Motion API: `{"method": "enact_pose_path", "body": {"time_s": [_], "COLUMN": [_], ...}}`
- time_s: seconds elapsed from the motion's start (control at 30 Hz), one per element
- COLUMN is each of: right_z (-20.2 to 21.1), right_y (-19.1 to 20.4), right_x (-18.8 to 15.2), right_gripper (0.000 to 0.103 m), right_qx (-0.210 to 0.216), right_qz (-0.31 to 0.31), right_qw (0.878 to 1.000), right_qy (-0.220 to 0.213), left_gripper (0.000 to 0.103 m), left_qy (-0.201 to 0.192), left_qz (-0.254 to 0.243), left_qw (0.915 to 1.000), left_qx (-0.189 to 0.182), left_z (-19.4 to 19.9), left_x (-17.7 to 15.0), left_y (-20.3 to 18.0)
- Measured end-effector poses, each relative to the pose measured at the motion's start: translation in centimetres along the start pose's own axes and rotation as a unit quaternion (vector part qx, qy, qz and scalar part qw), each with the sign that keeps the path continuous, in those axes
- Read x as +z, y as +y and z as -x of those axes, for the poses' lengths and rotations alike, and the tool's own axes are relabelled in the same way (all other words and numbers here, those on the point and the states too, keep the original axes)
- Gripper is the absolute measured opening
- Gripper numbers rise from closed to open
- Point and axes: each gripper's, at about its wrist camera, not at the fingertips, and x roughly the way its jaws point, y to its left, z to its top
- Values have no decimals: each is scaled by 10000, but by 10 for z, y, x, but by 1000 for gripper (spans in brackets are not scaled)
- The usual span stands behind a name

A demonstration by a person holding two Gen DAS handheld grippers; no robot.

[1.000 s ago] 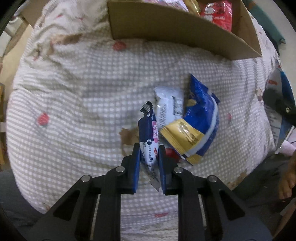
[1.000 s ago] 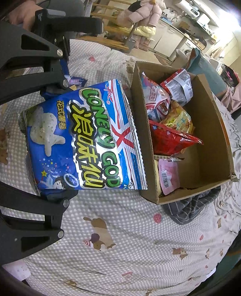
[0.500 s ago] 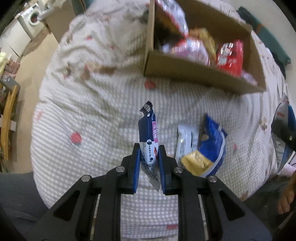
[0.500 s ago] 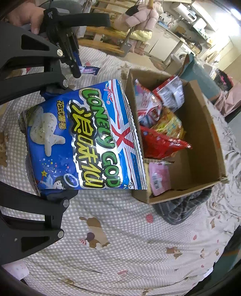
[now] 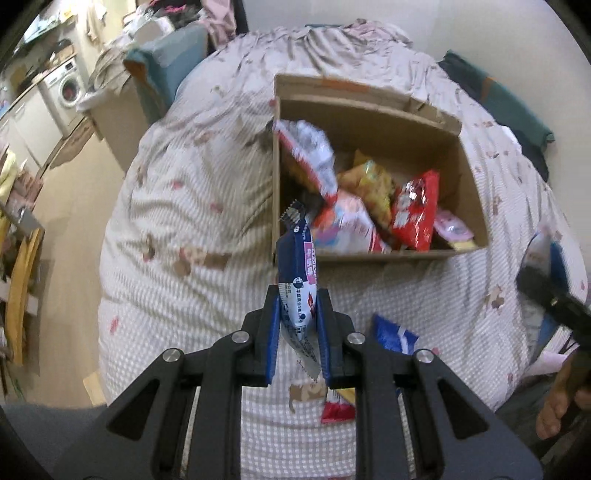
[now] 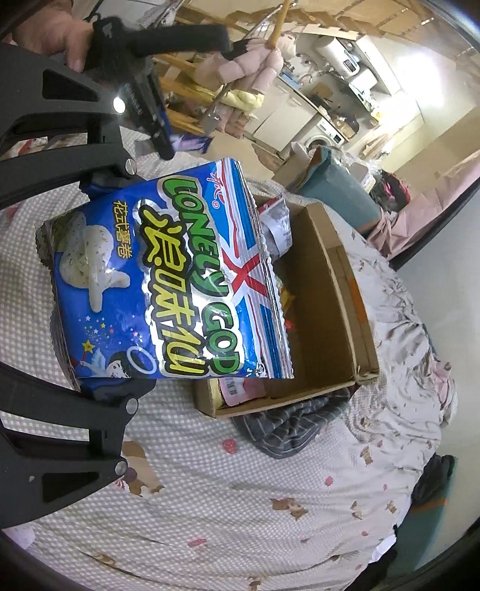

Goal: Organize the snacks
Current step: 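Carry the stick packet and Lonely God bag up over the box, then open the left tool to drop the stick packet while the right tool releases the Lonely God bag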

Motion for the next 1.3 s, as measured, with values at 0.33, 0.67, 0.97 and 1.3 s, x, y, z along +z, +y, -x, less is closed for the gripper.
{"method": "enact_pose_path", "body": {"time_s": [0.33, 0.67, 0.97, 1.3], "right_z": [-4, -23, -83, -121], "right_y": [-4, -8, -20, -26], "right_x": [27, 87, 111, 119], "right_gripper": [70, 70, 70, 70], "right_qx": [-101, -162, -122, 68], "right_qz": [-224, -299, -242, -455], "right_qw": [9996, 9992, 9995, 9983], "right_qy": [-103, -228, 142, 355], "left_gripper": [15, 15, 15, 15], "left_qy": [-351, -447, -475, -361], "left_qz": [-295, -380, -557, -302], "left_qw": [9989, 9982, 9971, 9984], "left_qx": [-3, -97, -231, -320], "left_z": [5, -22, -69, -100], "left_x": [56, 104, 117, 116], "left_y": [-11, -32, -39, -34]}}
